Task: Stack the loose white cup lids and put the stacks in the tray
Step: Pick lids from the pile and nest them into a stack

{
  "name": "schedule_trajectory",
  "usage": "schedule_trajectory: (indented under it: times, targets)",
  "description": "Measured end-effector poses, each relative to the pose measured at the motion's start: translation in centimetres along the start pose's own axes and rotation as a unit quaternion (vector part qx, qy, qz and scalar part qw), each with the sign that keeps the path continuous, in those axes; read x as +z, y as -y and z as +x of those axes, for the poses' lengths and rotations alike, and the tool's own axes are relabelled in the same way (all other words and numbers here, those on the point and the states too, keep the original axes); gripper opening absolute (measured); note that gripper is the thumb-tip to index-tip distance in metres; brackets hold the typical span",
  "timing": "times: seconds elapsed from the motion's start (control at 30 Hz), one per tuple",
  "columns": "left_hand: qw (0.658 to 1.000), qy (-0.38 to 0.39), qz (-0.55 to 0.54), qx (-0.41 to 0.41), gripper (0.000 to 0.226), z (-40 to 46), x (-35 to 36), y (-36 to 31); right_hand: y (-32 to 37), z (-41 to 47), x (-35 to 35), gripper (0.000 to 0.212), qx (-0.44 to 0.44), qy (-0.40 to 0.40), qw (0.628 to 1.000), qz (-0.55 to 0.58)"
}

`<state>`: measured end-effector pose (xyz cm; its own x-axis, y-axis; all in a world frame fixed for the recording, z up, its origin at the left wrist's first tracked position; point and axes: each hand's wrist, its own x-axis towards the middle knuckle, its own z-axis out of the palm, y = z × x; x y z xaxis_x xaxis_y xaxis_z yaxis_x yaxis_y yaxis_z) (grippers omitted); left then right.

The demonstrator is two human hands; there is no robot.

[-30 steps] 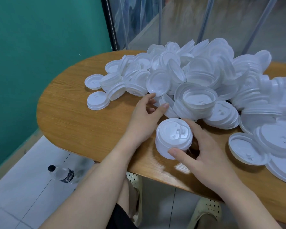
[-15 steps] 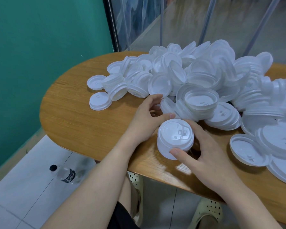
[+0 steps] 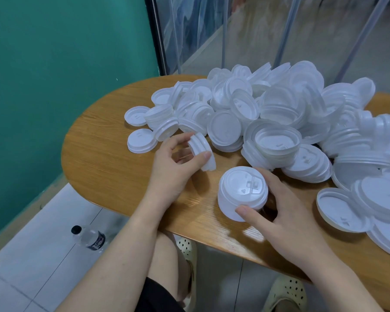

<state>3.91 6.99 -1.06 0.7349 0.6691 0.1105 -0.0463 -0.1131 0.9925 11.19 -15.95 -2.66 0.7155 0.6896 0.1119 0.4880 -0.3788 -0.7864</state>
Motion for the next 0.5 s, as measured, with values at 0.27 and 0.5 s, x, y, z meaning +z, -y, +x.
schedule_trajectory:
  times: [0.27,0.5]
  targets:
    - [0.974,0.022,0.206,0.089,0.071,-0.08,-0.90,0.91,-0.03,-0.10,-0.03,0.073,0.007,0.002,1.000,0.002]
    - [0.961,0.032,0.248,0.119,0.065,-0.57,-0.16,0.47,0.07,0.01,-0.06,0.068,0.002,-0.002,1.000,-0.003]
